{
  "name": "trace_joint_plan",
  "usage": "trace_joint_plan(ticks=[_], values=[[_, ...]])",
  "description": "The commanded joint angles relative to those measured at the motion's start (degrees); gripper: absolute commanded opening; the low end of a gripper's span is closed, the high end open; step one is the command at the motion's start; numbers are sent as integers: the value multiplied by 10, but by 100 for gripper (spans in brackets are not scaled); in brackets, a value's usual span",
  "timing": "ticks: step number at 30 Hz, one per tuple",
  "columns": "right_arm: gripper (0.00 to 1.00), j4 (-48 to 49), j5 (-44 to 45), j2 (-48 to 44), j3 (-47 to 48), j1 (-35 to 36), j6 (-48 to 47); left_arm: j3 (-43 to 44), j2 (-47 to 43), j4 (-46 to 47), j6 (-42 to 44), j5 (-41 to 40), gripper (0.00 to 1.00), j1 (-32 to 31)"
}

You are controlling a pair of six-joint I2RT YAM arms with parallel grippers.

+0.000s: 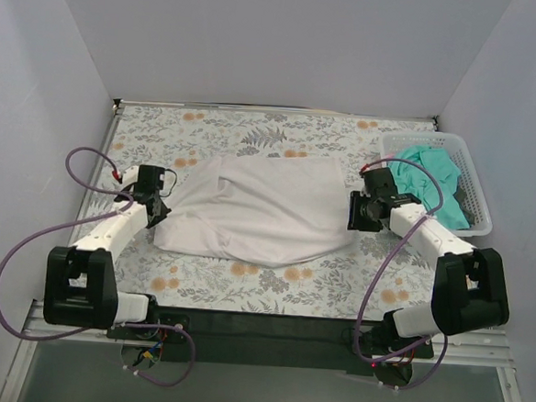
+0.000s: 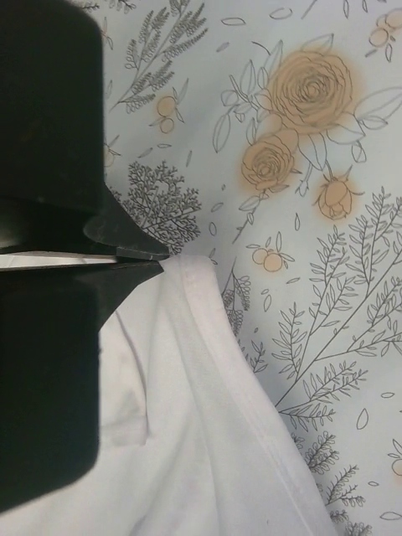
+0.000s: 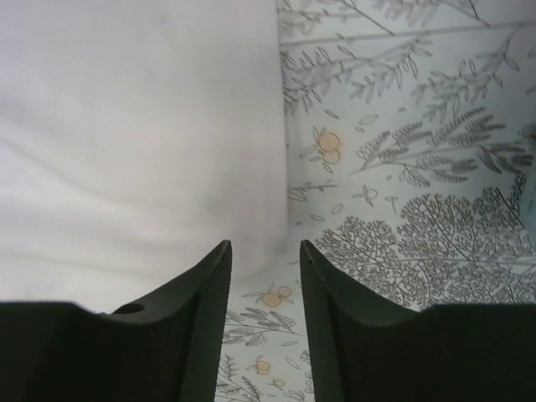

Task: Fold and stack the t-shirts
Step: Flatten the tshirt out

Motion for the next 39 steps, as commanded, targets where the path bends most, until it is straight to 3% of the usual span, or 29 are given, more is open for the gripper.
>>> trace_joint_plan(ticks=[1,2,3,5,6,7,10,16,22,31,39], values=[[40,32,-45,11,62,17,-26,-19,-83,-28,-29,-14,0,17],[40,41,-49,21,82,20,-37,-20,-92,-18,-18,-10,1,20],[41,47,-67,28,91,21,-41,-17,-95,-18,-14,-1,13,20],[41,59,-97,56,110,22,-49,14,-87,-13,3,18,25,20],[41,69,-103,67,131,22,-53,29,-81,-7,16,30,36,20],[41,78,-114,77,139,22,-54,54,-74,-2,27,61,52,19],[41,104,-134,120,178,22,-55,97,-33,22,56,107,68,18],[40,135,-154,213,257,22,-72,167,104,86,103,169,69,3],[36,147,-170,290,321,21,-88,302,257,119,158,199,66,-7],[32,156,-190,352,361,21,-107,401,354,163,290,220,64,-50],[31,157,-187,372,368,21,-113,463,423,169,334,211,57,-74]])
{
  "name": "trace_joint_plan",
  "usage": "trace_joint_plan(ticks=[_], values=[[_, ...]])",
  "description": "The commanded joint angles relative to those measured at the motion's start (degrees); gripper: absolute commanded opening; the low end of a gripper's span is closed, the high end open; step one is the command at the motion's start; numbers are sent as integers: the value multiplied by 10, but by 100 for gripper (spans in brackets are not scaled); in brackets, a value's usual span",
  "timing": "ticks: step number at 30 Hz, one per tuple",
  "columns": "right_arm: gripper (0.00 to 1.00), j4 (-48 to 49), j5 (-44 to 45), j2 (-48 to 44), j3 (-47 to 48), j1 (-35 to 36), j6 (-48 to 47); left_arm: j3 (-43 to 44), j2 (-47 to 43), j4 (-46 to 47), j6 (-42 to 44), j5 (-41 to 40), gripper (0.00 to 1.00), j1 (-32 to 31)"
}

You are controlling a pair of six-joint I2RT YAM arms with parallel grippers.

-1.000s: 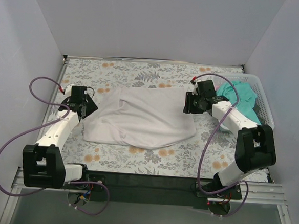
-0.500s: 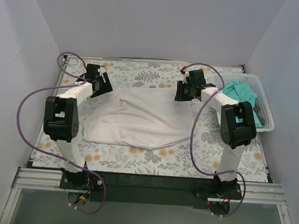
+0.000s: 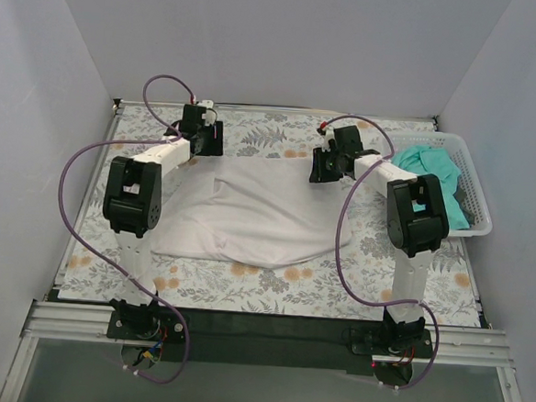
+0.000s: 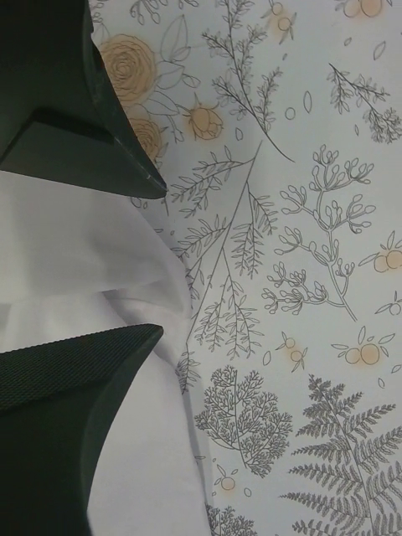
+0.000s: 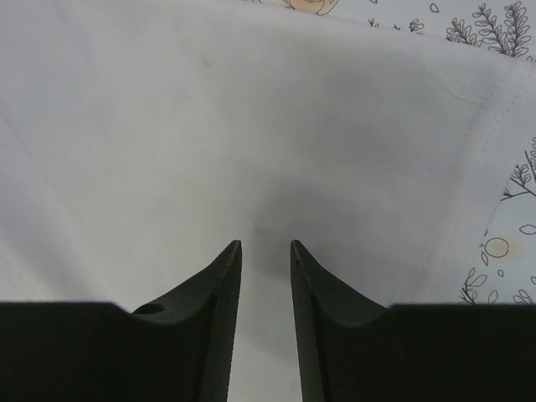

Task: Fold and stack the t-shirts
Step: Flatten the tshirt out

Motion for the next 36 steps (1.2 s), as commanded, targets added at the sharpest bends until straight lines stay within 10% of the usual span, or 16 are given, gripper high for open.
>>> trace_joint_plan(ticks=[1,12,17,36], values=[[31,16,-8,5,23,-1,-13,30,22,12,47,-5,57,-6],[31,18,-7,14,12,-7,-13,44,64,9,75,-30,38,-18],[29,21,-6,9,-25,-20,6,51,71,12,54,-95,0,-14],[26,20,34,-25,-106,-77,82,-78,-68,126,-193,-245,0,86]])
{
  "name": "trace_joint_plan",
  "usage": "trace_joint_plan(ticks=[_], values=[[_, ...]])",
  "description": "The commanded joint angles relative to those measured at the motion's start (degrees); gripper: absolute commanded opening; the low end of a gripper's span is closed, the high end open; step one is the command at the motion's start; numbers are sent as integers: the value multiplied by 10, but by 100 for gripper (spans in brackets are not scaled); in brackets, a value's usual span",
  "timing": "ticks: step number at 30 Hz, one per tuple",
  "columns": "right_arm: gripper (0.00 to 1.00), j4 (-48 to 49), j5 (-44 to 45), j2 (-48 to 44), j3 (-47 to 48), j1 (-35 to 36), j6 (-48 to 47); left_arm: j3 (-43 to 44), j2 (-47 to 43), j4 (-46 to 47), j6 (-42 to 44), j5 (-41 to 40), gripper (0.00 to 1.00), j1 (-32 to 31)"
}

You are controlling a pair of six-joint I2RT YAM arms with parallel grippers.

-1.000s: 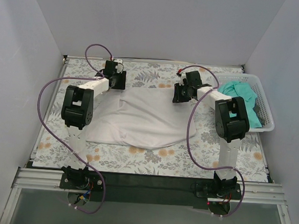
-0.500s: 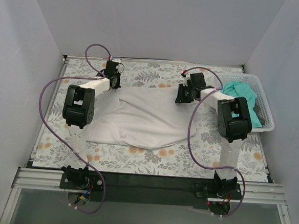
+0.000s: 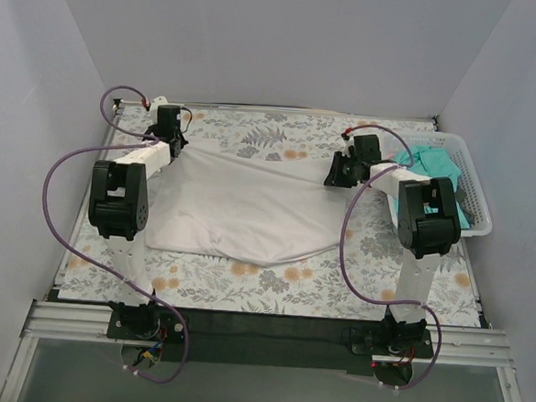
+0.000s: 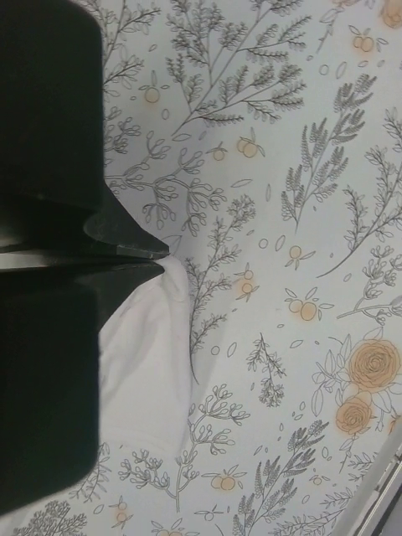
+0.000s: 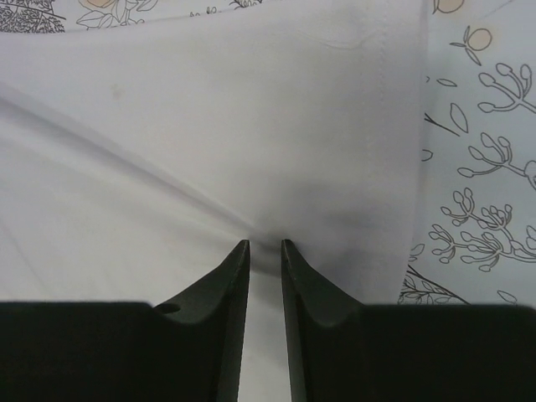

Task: Fold and stack the t-shirts
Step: Flatten the tshirt out

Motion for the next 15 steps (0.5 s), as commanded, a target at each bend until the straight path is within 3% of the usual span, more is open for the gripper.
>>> trace_joint_plan(ticks=[1,4,5,9,11,15], values=[[26,-49,44,-8,-24,-15,3,-39,-49,33,-73,-37,4,21],[27,-48,31,-9,-15,-17,-3,-44,-37,24,-91,27,26,25],[27,-48,19,-12,-13,-16,-5,-39,-35,16,-93,51,48,26],[30,-49,2,-37,-1,-13,-11,-64,-71,-24,-114,61,82,26],[32,-50,4,-53,11,-9,-22,-82,-113,-33,-122,68,88,26],[34,-53,0,-60,32,-1,-28,-133,-158,-64,-117,61,88,-2]])
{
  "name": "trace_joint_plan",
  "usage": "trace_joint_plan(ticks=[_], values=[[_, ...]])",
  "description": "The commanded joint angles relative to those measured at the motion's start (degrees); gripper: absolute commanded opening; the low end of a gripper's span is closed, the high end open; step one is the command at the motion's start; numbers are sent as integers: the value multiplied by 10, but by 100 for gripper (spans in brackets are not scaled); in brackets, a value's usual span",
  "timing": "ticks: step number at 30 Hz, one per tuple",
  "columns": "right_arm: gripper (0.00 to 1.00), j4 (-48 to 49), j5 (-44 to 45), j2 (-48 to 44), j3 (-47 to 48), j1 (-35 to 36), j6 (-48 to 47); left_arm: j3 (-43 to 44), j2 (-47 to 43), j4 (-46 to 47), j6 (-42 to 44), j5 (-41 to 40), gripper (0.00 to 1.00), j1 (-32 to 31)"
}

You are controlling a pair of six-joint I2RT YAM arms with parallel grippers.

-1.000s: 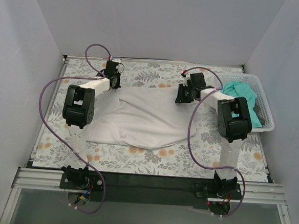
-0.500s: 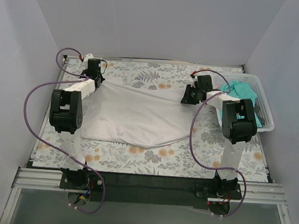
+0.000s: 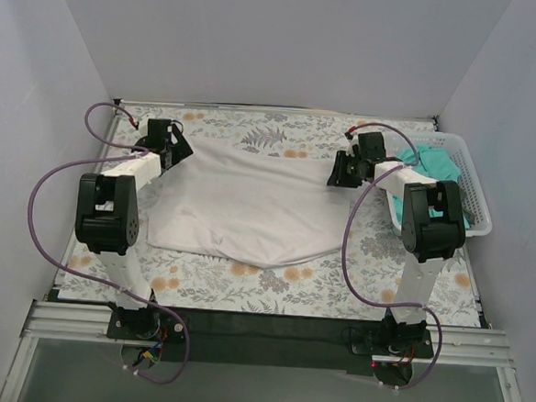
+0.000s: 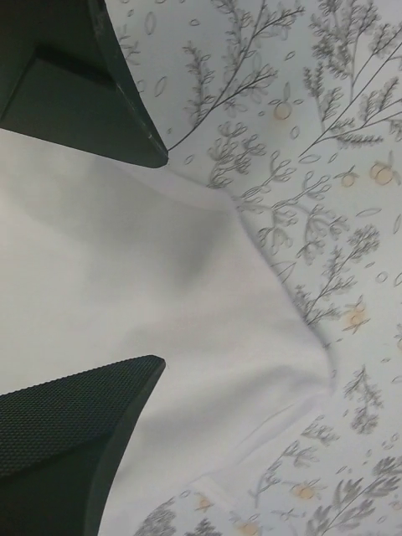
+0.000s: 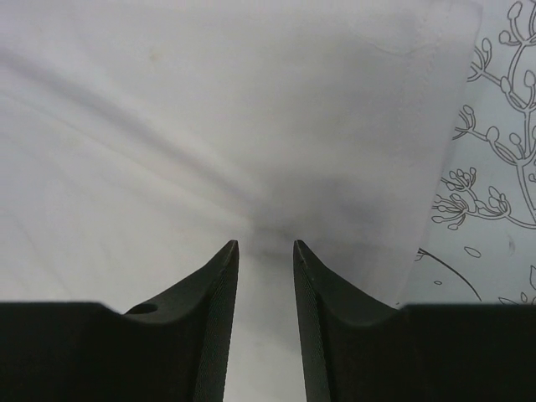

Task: Fold and stack the t-shirts
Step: Flatten the tshirt out

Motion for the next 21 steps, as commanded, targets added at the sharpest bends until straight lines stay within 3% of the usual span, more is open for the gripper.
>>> trace_joint_plan(ticks=[1,12,21], values=[[35,-9,-3,-30,35,7,-14,-26,-76,-31,-4,3,88,-34],[38,-15,-11,3,32,12,-7,-99,-62,-111,-27,39,76,-63],[38,-59,-7,-30,-55,22,19,-176,-109,-212,-54,66,72,-64]])
